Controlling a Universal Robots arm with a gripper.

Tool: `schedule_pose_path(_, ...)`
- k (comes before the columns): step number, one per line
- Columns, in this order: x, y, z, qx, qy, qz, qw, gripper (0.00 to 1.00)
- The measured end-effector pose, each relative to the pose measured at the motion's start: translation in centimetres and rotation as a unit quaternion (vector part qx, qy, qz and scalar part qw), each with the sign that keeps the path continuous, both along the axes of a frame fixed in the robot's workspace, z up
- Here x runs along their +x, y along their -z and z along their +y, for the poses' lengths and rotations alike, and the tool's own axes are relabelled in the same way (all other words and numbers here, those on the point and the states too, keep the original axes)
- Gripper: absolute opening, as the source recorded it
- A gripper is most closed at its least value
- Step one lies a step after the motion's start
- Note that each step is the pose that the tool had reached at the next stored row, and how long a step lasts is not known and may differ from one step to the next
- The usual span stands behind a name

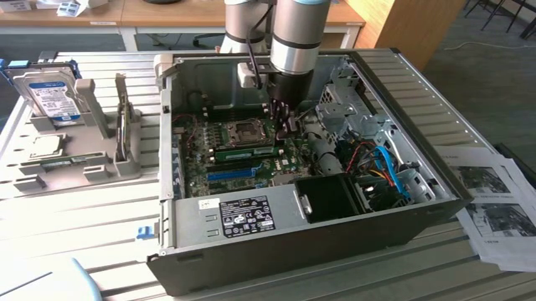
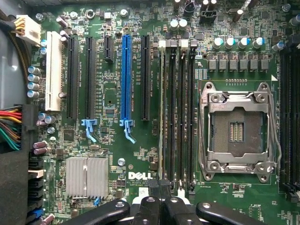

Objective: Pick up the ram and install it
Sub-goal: 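Press down the ram until it locks into place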

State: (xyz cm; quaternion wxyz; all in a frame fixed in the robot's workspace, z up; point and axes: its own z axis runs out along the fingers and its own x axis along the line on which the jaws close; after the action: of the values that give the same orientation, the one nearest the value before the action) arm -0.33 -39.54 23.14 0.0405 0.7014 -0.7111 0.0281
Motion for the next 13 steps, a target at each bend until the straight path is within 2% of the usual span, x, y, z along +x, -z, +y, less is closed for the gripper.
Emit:
schedule_pose_path(10, 0.28, 0.07, 0.01, 0.0001, 0.0, -0.0001, 1.0, 0.09)
schedule_pose_path(13, 0.29, 0.08, 0.17, 0.0001, 0.0, 0.0, 1.0, 0.09)
